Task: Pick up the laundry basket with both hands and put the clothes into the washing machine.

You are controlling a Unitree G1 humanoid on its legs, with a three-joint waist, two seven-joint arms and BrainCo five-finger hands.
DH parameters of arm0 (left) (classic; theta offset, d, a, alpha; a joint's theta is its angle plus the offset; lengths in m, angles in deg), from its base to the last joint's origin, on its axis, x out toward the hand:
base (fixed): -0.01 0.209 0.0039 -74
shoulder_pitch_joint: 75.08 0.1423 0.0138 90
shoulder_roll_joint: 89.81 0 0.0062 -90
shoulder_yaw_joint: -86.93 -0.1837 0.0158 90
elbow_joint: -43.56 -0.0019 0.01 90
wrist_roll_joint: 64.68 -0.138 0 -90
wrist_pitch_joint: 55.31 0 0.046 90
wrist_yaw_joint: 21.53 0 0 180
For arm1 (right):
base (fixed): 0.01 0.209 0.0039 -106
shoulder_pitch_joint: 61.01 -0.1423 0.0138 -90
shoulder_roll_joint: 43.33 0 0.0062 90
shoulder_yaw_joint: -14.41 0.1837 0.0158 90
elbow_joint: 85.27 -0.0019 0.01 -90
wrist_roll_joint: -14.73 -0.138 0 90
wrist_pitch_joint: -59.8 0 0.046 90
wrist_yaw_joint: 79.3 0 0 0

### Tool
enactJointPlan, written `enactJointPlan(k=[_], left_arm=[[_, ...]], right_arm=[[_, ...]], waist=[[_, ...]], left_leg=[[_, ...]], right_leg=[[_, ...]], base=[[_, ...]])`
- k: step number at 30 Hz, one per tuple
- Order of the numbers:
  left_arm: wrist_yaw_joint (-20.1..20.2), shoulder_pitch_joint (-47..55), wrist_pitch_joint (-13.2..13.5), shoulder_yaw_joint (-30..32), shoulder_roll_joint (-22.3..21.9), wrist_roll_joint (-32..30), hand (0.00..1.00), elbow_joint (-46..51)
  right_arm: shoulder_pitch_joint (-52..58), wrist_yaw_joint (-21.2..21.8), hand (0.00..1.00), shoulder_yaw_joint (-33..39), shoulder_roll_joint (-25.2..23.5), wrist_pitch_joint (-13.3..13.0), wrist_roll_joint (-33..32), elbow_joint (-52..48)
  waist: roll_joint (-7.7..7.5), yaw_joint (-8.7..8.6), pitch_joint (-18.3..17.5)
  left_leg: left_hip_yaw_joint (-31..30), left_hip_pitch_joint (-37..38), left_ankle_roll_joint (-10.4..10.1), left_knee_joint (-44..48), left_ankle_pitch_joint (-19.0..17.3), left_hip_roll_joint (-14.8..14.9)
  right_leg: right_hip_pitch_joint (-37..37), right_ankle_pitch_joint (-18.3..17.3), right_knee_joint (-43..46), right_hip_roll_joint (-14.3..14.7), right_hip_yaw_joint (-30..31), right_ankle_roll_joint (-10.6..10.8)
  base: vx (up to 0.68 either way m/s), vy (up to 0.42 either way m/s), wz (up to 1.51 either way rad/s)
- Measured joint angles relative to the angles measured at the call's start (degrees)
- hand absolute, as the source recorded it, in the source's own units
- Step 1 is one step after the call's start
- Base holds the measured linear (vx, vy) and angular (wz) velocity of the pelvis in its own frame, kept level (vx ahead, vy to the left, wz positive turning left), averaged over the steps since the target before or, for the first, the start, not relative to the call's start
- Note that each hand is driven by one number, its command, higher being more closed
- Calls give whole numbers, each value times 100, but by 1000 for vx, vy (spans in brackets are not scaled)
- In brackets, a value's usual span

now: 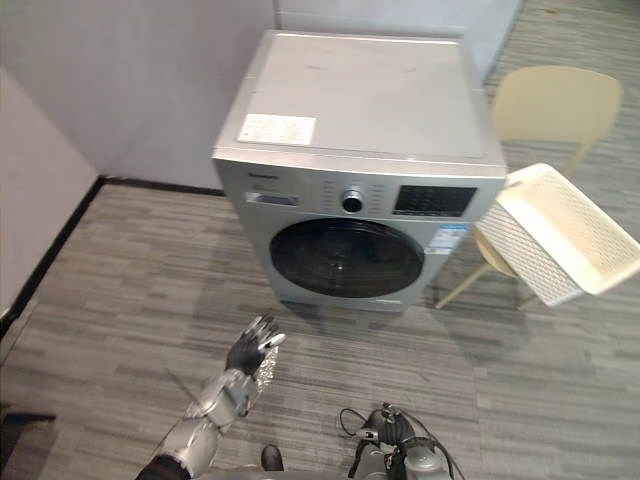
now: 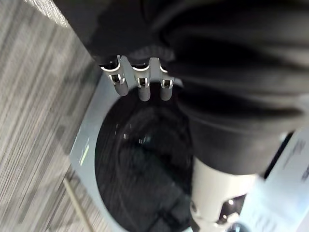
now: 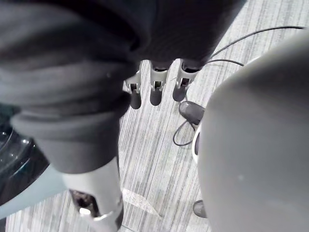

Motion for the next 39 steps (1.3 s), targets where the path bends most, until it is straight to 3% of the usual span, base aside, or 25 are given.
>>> enactJointPlan(k=[2,4,5,7,8,9,10,11,12,13,14,16,19,21,22,25,26,28,29,30,31,32,35,37,39], left_arm=[[-50,226,309,341,-49,-275,0,-145],[-118,343,422,512,-46,-433,0,-378],[-165,516,461,668,-55,-577,0,-552],[-163,711,469,731,-54,-779,0,-739],[-168,803,465,743,-59,-947,0,-988],[-213,910,446,843,-89,-1171,0,-1249],[-261,957,448,921,-91,-1247,0,-1346],[-360,1056,441,1107,-94,-1422,0,-1545],[-464,1053,429,1295,-98,-1575,0,-1813],[-529,1034,414,1424,-96,-1649,0,-1942],[-615,985,382,1634,-93,-1762,0,-2152],[-731,890,321,1828,-147,-1935,0,-2333],[-774,746,297,1961,-290,-2073,0,-2426],[-748,719,270,2099,-397,-2069,0,-2429],[-684,713,243,2286,-431,-2073,0,-2465],[-646,727,232,2644,-707,-2057,0,-2490],[-648,766,228,2800,-750,-2046,0,-2507],[-654,768,210,3041,-786,-2030,0,-2512],[-656,757,186,3189,-800,-2024,0,-2493],[-658,758,161,3263,-772,-2014,0,-2422],[-654,751,147,3301,-748,-2009,0,-2388],[-661,750,133,3315,-713,-1983,0,-2354],[-665,665,104,3210,-681,-1984,0,-2290],[-664,616,58,3049,-690,-1987,0,-2292],[-678,487,46,3057,-665,-1987,0,-2290]], right_arm=[[-4,-121,0,47,9,-133,-255,155],[-11,-209,0,150,-2,-185,-415,169],[4,-244,0,330,-20,-189,-471,236],[38,-265,0,573,-11,-201,-511,247],[124,-294,0,800,2,-210,-520,250],[167,-331,0,1016,7,-203,-539,252],[175,-355,0,1102,-14,-222,-559,245],[117,-359,0,1261,-29,-303,-604,225],[24,-348,0,1303,-48,-314,-636,256],[-13,-348,0,1310,-71,-309,-638,260],[-15,-350,0,1319,-149,-315,-676,251],[31,-336,0,1377,-249,-308,-692,121],[89,-319,0,1383,-285,-279,-743,130],[138,-323,0,1406,-348,-250,-749,125],[216,-305,0,1405,-387,-184,-748,103],[144,-285,0,1418,-325,-173,-727,-27],[85,-253,0,1427,-352,-173,-725,-23],[57,-235,0,1423,-397,-161,-729,-22],[81,-237,0,1419,-420,-160,-736,-22],[101,-240,0,1408,-498,-162,-750,-20],[99,-256,0,1411,-513,-161,-751,-19],[119,-270,0,1409,-515,-163,-754,-18],[113,-347,0,1429,-453,-156,-860,174],[91,-347,0,1570,-449,-145,-924,207],[28,-351,0,1650,-585,-151,-952,175]], waist=[[22,114,84],[22,263,104],[37,307,111],[96,296,124],[87,286,137],[16,326,160],[-51,336,175],[-38,332,249],[-60,332,261],[-62,332,266],[-75,327,272],[-62,326,293],[-83,315,304],[-233,306,304],[-380,287,266],[-162,446,255],[-95,441,252],[-88,424,273],[-90,406,313],[-168,457,382],[-154,468,391],[-259,453,441],[-278,431,452],[-197,425,438],[-358,428,451]], left_leg=[[-133,-358,104,378,-72,-32],[-138,-462,150,510,-96,-87],[-180,-441,307,712,-252,-145],[-300,-429,483,1082,-513,-218],[-457,-329,549,1347,-726,-356],[-610,-179,643,1542,-867,-594],[-687,-92,708,1587,-923,-708],[-853,95,815,1658,-1034,-829],[-1012,203,840,1685,-1093,-808],[-1129,263,844,1665,-1098,-801],[-1356,395,844,1581,-1098,-801],[-1789,651,828,1414,-1090,-805],[-2567,853,663,1290,-1145,-833],[-2890,867,508,1364,-1236,-919],[-3101,892,342,1427,-1370,-881],[-3126,967,237,1470,-1393,-343],[-3122,914,72,1719,-1301,-130],[-2959,487,-368,2636,-996,31],[-2582,-10,-349,3635,-491,221],[-1919,-431,-142,4435,-259,603],[-1554,-600,-63,4726,-308,791],[-1170,-817,42,4970,-377,932],[-114,-1203,79,4540,-438,1020],[854,-910,205,2780,-362,990],[942,-687,243,1972,-355,685]], right_leg=[[152,-126,3,-155,-509,131],[287,-155,8,-198,-743,217],[464,-386,236,-375,-938,457],[468,-877,1265,-795,-1142,642],[419,-1144,2368,-1306,-1148,665],[172,-1208,3672,-1920,-821,278],[-70,-1111,4333,-2168,-476,-202],[-657,-976,5352,-2294,357,-538],[-1039,-1405,5919,-2005,842,-308],[-1146,-1581,6025,-1837,983,-265],[-1274,-1795,5846,-1465,1097,-185],[-1330,-1910,4635,-821,1470,-37],[-1290,-1662,2787,-246,2434,224],[-1256,-1476,2517,-307,2683,178],[-1255,-1083,2834,-324,2687,122],[-1233,-1668,3469,-80,2147,-161],[-1070,-1786,3459,111,1941,-322],[-784,-1919,3360,288,1654,-473],[-480,-1980,3183,440,1420,-585],[-180,-2021,3003,571,1256,-699],[-24,-2042,2922,606,1178,-739],[142,-2057,2812,612,1042,-764],[500,-2028,2352,601,602,-769],[635,-1987,2214,616,273,-702],[600,-1868,2001,520,159,-592]], base=[[-59,112,104],[-8,147,81],[52,209,100],[96,235,96],[168,261,104],[187,242,96],[259,189,78],[281,128,66],[281,97,67],[234,36,82],[190,6,89],[234,-47,107],[365,-223,147],[280,-286,161],[337,-360,148],[343,-372,86],[308,-377,33],[282,-375,44],[213,-340,55],[197,-316,54],[170,-277,46],[129,-228,72],[131,-125,71],[174,16,84],[104,41,73]])
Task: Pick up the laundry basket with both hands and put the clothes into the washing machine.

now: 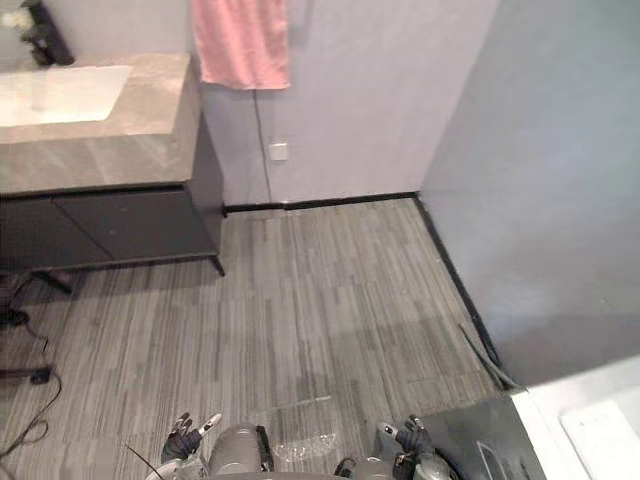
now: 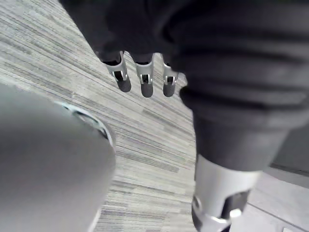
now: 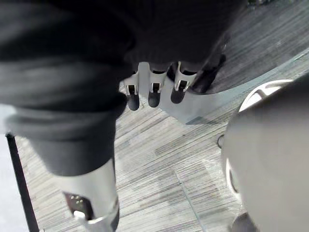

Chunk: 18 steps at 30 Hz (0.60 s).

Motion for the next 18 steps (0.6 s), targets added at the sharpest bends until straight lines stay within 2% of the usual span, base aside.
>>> enactJointPlan(k=[2,4,5,6,7,9,11,12,14,16,18], left_arm=[[-7,-70,-29,-8,20,-1,0,-9],[-59,-52,-38,-147,4,1,0,-18],[-95,-36,-37,-180,-12,1,0,-18],[-101,-31,-38,-187,-18,3,0,-20],[-98,-25,-38,-213,-53,4,0,-66],[-91,-46,-36,-302,-55,0,0,-130],[-72,-31,-36,-453,22,-61,0,-132],[-83,-20,-35,-459,83,-117,0,-161],[-86,33,-29,-458,130,-122,0,-169],[-90,36,-32,-456,124,-118,0,-181],[-97,17,-37,-450,143,-107,0,-231]], right_arm=[[-102,-3,0,-7,-92,-5,-16,-36],[-144,1,0,-13,-114,-12,-23,-35],[-144,0,0,-8,-103,-21,-20,-46],[-138,-1,0,-6,-99,-18,-15,-46],[-111,-1,0,-10,-117,-10,-3,-44],[-63,3,0,-16,-136,-5,9,-65],[2,10,0,-27,-204,-7,34,-249],[22,18,0,-67,-229,-2,52,-233],[26,30,0,-261,-237,1,59,-170],[-26,41,0,-301,-254,-3,77,-55],[-148,40,0,-304,-248,10,103,124]], waist=[[-82,67,42],[-88,181,37],[-73,168,36],[-47,167,39],[26,158,44],[81,140,26],[7,129,-9],[-73,81,-41],[-159,-5,-141],[-145,5,-205],[-242,17,-346]], left_leg=[[-37,-8,92,-300,94,-162],[-25,105,135,-545,238,-332],[-36,250,186,-751,325,-493],[-37,312,191,-807,331,-526],[-113,459,201,-861,328,-582],[-210,563,261,-949,273,-608],[-357,610,295,-1009,171,-783],[-453,633,303,-1015,176,-873],[-588,614,298,-1016,199,-949],[-682,504,236,-1029,249,-945],[-686,316,177,-1124,393,-975]], right_leg=[[19,121,-221,-31,-91,34],[147,263,-476,-86,-92,110],[203,282,-448,-201,-117,140],[213,282,-365,-241,-130,141],[187,250,74,-381,-127,190],[-52,219,879,-571,-11,230],[-612,212,2077,-837,580,228],[-749,166,2306,-884,1002,263],[-618,91,2127,-840,1241,286],[-425,6,1565,-707,1240,282],[-72,-32,394,-513,1238,321]], base=[[48,52,43],[26,69,22],[28,78,20],[13,87,28],[-15,70,25],[-67,54,25],[-125,54,39],[-61,18,54],[-19,-26,53],[-22,-33,21],[-24,-57,-6]])
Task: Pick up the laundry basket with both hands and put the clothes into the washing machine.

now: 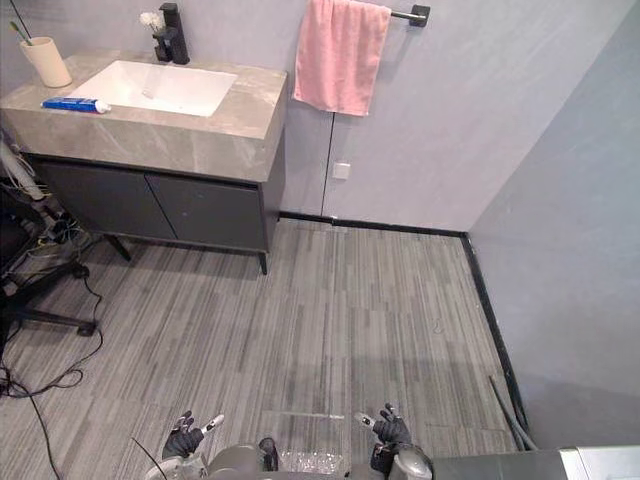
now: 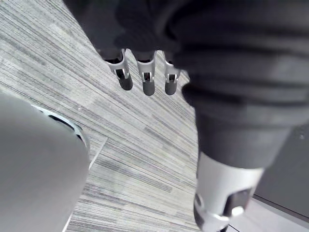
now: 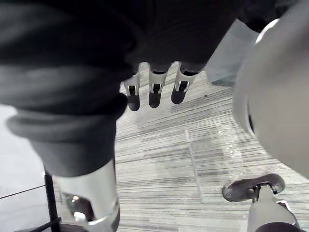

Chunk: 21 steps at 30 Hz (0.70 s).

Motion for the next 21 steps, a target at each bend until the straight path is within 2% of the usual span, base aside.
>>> enactJointPlan(k=[2,3,7,10,14,21], left_arm=[[-2,-21,-2,5,39,12,0,-72],[-6,-19,-2,17,37,24,0,-131],[5,16,-9,16,46,82,0,-228],[9,47,-12,18,44,82,0,-308],[11,30,-18,18,51,83,0,-350],[7,27,-16,-7,43,81,0,-461]], right_arm=[[-83,-1,0,-57,46,15,30,139],[-57,-3,0,-182,109,46,67,162],[49,4,0,-199,200,130,226,347],[124,0,0,-162,254,140,239,350],[137,-4,0,-146,264,174,334,363],[108,-7,0,-54,295,173,350,380]], waist=[[8,-5,-15],[41,-22,-40],[11,-18,-146],[45,-18,-223],[54,-34,-215],[175,-72,-219]], left_leg=[[22,-2,-26,-249,215,-37],[27,91,-40,-502,376,-52],[44,584,-12,-1459,940,-174],[45,954,-42,-2303,1386,-215],[48,1022,-45,-2373,1422,-222],[44,1102,-49,-2378,1419,-276]], right_leg=[[232,134,-756,98,4,155],[289,250,-959,142,4,126],[399,295,-1157,163,17,97],[416,324,-1228,228,17,76],[468,329,-1230,233,26,68],[543,324,-1240,205,37,71]], base=[[-18,-97,-10],[-4,-91,-7],[15,-88,0],[-8,-48,0],[0,0,0],[-32,28,1]])
